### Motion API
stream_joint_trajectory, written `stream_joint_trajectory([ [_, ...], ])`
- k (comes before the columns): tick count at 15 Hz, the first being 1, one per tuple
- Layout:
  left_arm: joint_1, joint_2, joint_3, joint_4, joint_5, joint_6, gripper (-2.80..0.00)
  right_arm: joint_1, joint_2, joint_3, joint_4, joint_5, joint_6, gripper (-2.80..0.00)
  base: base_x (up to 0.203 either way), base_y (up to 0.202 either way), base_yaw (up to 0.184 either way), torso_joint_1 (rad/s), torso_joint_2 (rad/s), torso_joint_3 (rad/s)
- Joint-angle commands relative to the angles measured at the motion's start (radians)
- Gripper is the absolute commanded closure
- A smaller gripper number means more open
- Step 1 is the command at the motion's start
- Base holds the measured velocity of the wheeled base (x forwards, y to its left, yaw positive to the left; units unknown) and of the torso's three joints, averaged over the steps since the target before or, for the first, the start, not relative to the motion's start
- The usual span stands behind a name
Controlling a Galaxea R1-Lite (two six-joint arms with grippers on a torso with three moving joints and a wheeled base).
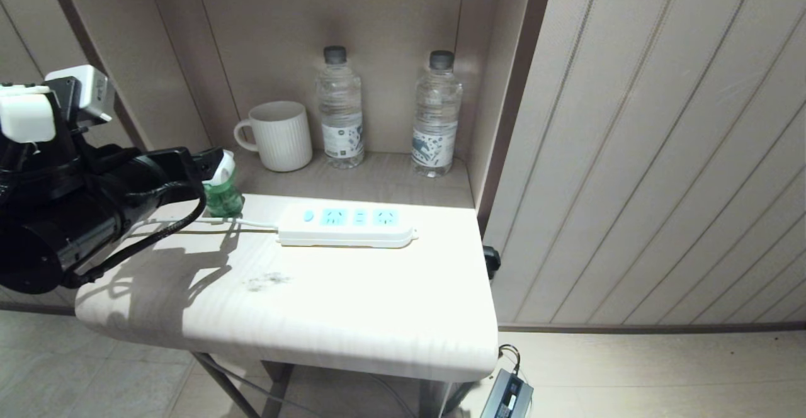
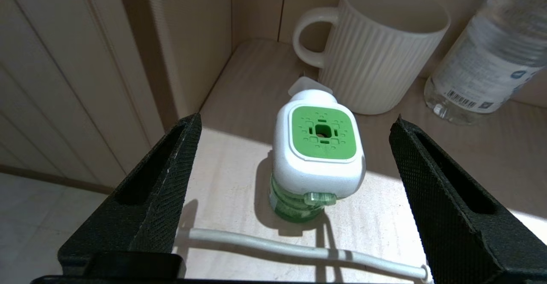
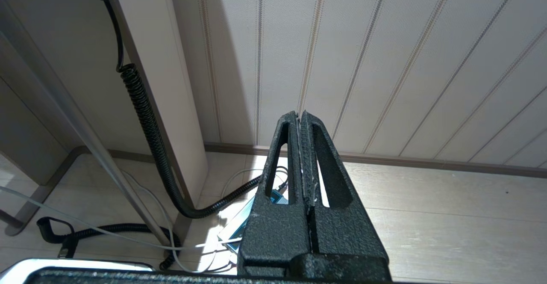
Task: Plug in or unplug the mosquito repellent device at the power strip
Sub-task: Place the mosquito repellent liquid on the table, then pick up the mosquito repellent liquid
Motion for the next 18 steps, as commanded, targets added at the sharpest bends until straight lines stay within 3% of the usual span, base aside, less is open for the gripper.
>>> stream_joint_trajectory([
  [1,0.0,-0.088,0.005,0.019,0.004,0.001,-0.6,0.0,0.0,0.0,0.0,0.0,-0.001,0.0,0.0,0.0,0.0,0.0,0.0,0.0],
  [2,0.0,-0.128,0.006,0.052,0.004,0.002,0.0,0.0,0.0,0.0,0.0,0.0,-0.001,0.0,0.0,0.0,0.0,0.0,0.0,0.0],
  [5,0.0,-0.333,0.005,0.215,0.006,0.004,0.0,0.0,0.0,0.0,0.0,0.002,-0.002,0.0,0.0,0.0,0.0,0.0,0.0,0.0],
  [8,0.001,-0.572,-0.016,0.481,0.041,0.004,0.0,0.0,0.0,0.0,-0.005,0.004,0.007,0.0,0.0,0.0,0.0,0.0,0.0,0.0],
  [11,0.004,-0.8,-0.006,0.733,0.168,-0.002,0.0,0.0,0.002,0.0,-0.007,0.005,0.015,0.0,0.0,0.0,0.0,0.0,0.0,0.0],
  [14,0.06,-0.946,0.093,0.879,0.26,-0.006,0.0,0.0,0.002,0.0,-0.007,0.003,0.017,0.0,0.0,0.0,0.0,0.0,0.0,0.0],
  [16,0.147,-1.011,0.199,0.86,0.216,0.002,0.0,-0.001,0.002,0.0,-0.006,0.003,0.02,0.0,0.0,0.0,0.0,0.0,0.0,0.0],
  [18,0.233,-1.095,0.394,0.816,0.136,0.028,0.0,0.0,0.002,0.0,-0.006,0.003,0.022,0.0,0.0,0.0,0.0,0.0,0.0,0.0],
])
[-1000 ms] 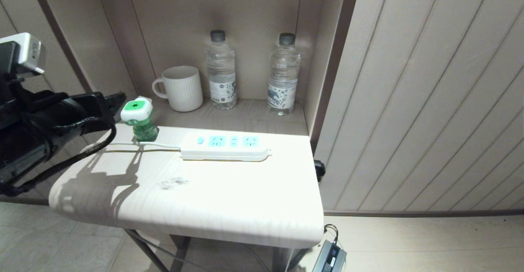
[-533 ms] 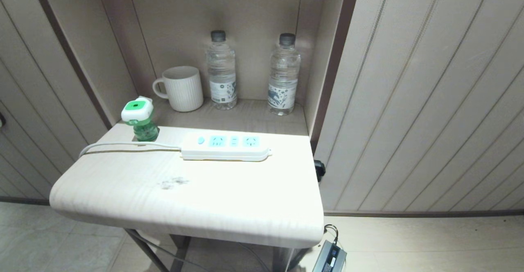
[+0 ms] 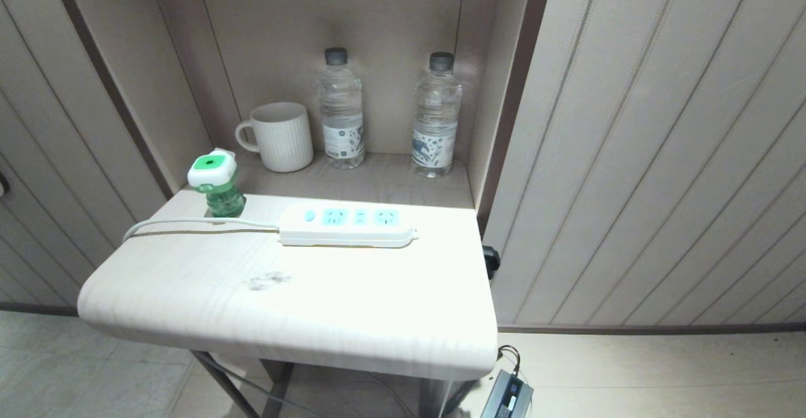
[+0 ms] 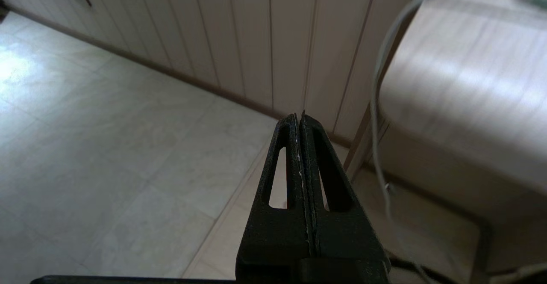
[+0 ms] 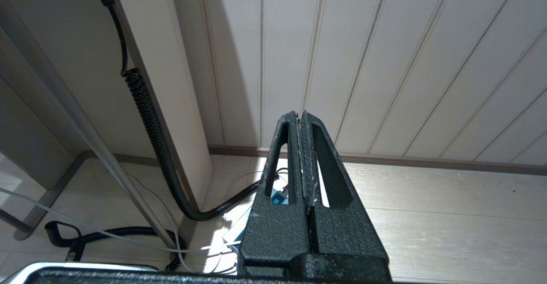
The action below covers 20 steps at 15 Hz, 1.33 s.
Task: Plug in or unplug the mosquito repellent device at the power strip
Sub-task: Pick up the mosquito repellent liquid
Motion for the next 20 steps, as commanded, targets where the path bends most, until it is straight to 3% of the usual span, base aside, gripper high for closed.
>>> stream_joint_trajectory([
  [1,0.055,-0.094,0.155,-0.058,-0.036,0.011,0.0,0.0,0.001,0.0,0.002,0.0,0.001,0.0,0.0,0.0,0.0,0.0,0.0,0.0],
  [4,0.075,-0.11,0.405,-0.318,-0.17,0.108,0.0,0.0,0.001,0.0,0.002,0.0,0.001,0.0,0.0,0.0,0.0,0.0,0.0,0.0],
  [5,0.078,-0.111,0.461,-0.408,-0.273,0.134,0.0,0.0,0.001,0.0,0.002,0.0,0.001,0.0,0.0,0.0,0.0,0.0,0.0,0.0],
  [6,0.079,-0.112,0.475,-0.431,-0.356,0.142,0.0,0.001,0.001,0.0,0.002,0.0,0.001,0.0,0.0,0.0,0.0,0.0,0.0,0.0],
  [8,0.08,-0.115,0.475,-0.431,-0.395,0.131,0.0,0.0,0.001,0.0,0.002,-0.001,0.002,0.0,0.0,0.0,0.0,0.0,0.0,0.0],
  [10,0.08,-0.115,0.475,-0.435,-0.359,0.142,0.0,0.0,0.001,0.0,0.002,-0.001,0.002,0.0,0.0,0.0,0.0,0.0,0.0,0.0],
  [13,0.093,-0.116,0.475,-0.457,-0.155,0.131,0.0,0.0,0.001,0.0,0.002,-0.001,0.002,0.0,0.0,0.0,0.0,0.0,0.0,0.0],
  [14,0.095,-0.118,0.475,-0.469,-0.115,0.137,0.0,0.0,0.001,0.0,0.002,-0.001,0.002,0.0,0.0,0.0,0.0,0.0,0.0,0.0],
  [17,0.148,-0.231,0.468,-0.439,-0.144,0.229,0.0,0.0,0.001,0.0,0.002,0.0,0.001,0.0,0.0,0.0,0.0,0.0,0.0,0.0],
  [19,0.167,-0.37,0.44,-0.339,-0.203,0.312,0.0,0.001,0.001,0.0,0.002,0.0,-0.001,0.0,0.0,0.0,0.0,0.0,0.0,0.0],
  [20,0.173,-0.39,0.433,-0.303,-0.276,0.323,0.0,0.002,0.001,0.0,0.002,0.0,-0.002,0.0,0.0,0.0,0.0,0.0,0.0,0.0],
])
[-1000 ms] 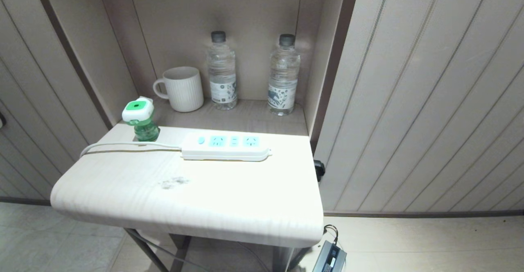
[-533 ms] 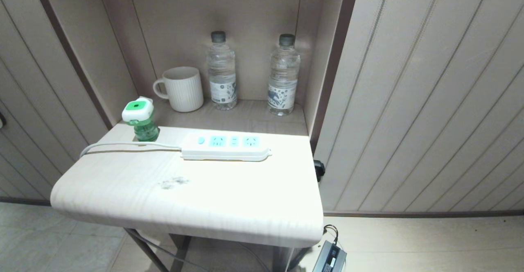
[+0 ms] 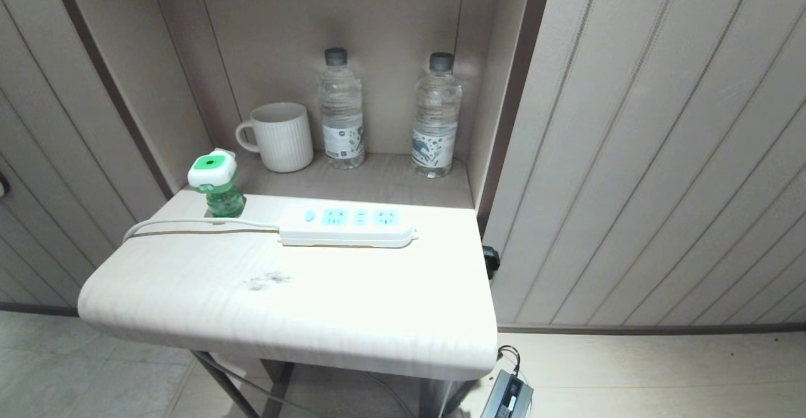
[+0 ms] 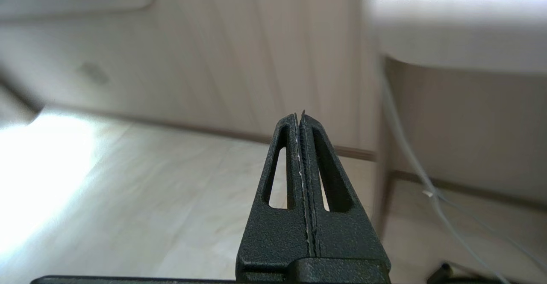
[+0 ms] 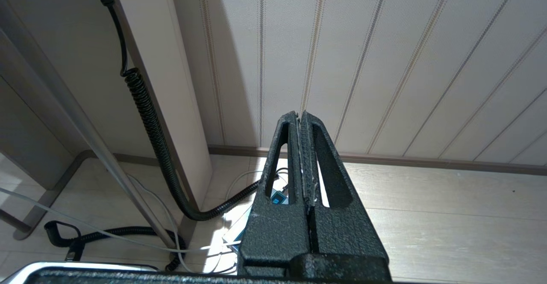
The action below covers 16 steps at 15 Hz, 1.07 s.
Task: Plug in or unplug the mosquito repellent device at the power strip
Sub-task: Pick up the mosquito repellent liquid
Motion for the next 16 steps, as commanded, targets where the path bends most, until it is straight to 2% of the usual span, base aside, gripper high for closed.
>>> stream_joint_trajectory([
  [1,0.011,-0.078,-0.013,0.04,-0.118,0.007,0.0,0.001,0.001,0.0,-0.001,0.001,-0.001,0.0,0.0,0.0,0.0,0.0,0.0,0.0],
  [3,0.013,-0.078,-0.012,0.074,-0.269,-0.1,0.0,0.0,0.0,0.0,0.001,0.001,0.0,0.0,0.0,0.0,0.0,0.0,0.0,0.0],
  [4,0.013,-0.078,0.015,0.081,-0.34,-0.13,0.0,0.0,0.001,0.0,0.001,0.001,0.0,0.0,0.0,0.0,0.0,0.0,0.0,0.0],
  [8,0.012,-0.078,0.024,0.071,-0.352,-0.152,0.0,0.001,0.0,0.0,-0.001,0.001,-0.003,0.0,0.0,0.0,0.0,0.0,0.0,0.0],
  [15,0.014,-0.078,0.021,0.077,-0.35,-0.134,0.0,0.001,0.0,0.0,-0.002,0.001,-0.004,0.0,0.0,0.0,0.0,0.0,0.0,0.0],
  [16,0.014,-0.078,0.014,0.08,-0.353,-0.112,0.0,0.001,0.0,0.0,-0.002,0.001,-0.004,0.0,0.0,0.0,0.0,0.0,0.0,0.0],
])
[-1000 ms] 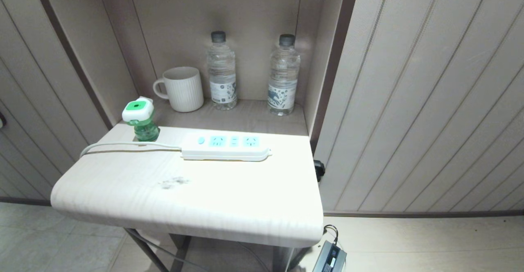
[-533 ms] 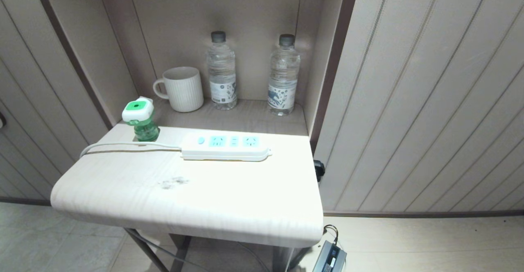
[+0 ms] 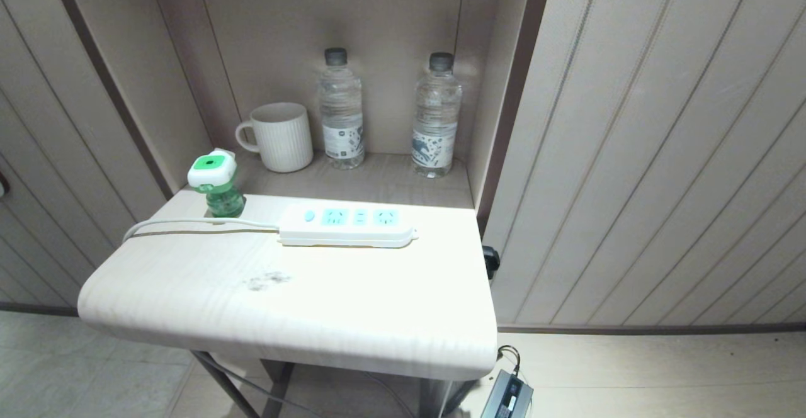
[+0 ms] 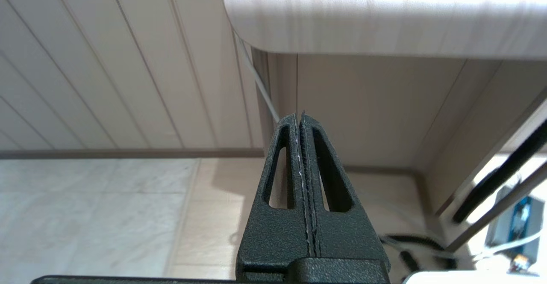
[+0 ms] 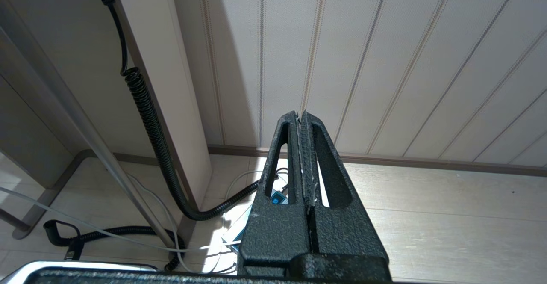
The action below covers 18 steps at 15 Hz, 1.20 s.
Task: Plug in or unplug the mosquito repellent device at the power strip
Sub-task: Pick up the mosquito repellent liquid
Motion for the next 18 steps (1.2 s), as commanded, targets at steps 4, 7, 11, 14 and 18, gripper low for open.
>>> stream_joint_trajectory([
  [4,0.0,0.14,-0.234,0.024,-0.021,0.016,0.0,0.0,0.0,0.0,0.0,0.001,-0.002,0.0,0.0,0.0,0.0,0.0,0.0,0.0],
  [7,0.0,0.418,-0.468,0.004,-0.072,-0.016,0.0,0.0,0.0,0.0,0.0,0.0,0.003,0.0,0.0,0.0,0.0,0.0,0.0,0.0],
  [11,-0.042,0.779,-0.647,-0.105,-0.094,-0.076,0.0,0.0,0.0,0.0,0.0,0.0,0.003,0.0,0.0,0.0,0.0,0.0,0.0,0.0],
  [14,-0.306,0.928,-0.67,-0.185,0.093,-0.122,0.0,0.0,0.0,0.0,0.001,0.0,0.004,0.0,0.0,0.0,0.0,0.0,0.0,0.0],
  [18,-0.536,1.148,-0.642,-0.416,0.442,-0.147,0.0,0.0,0.0,0.0,0.001,0.0,0.006,0.0,0.0,0.0,0.0,0.0,0.0,0.0],
])
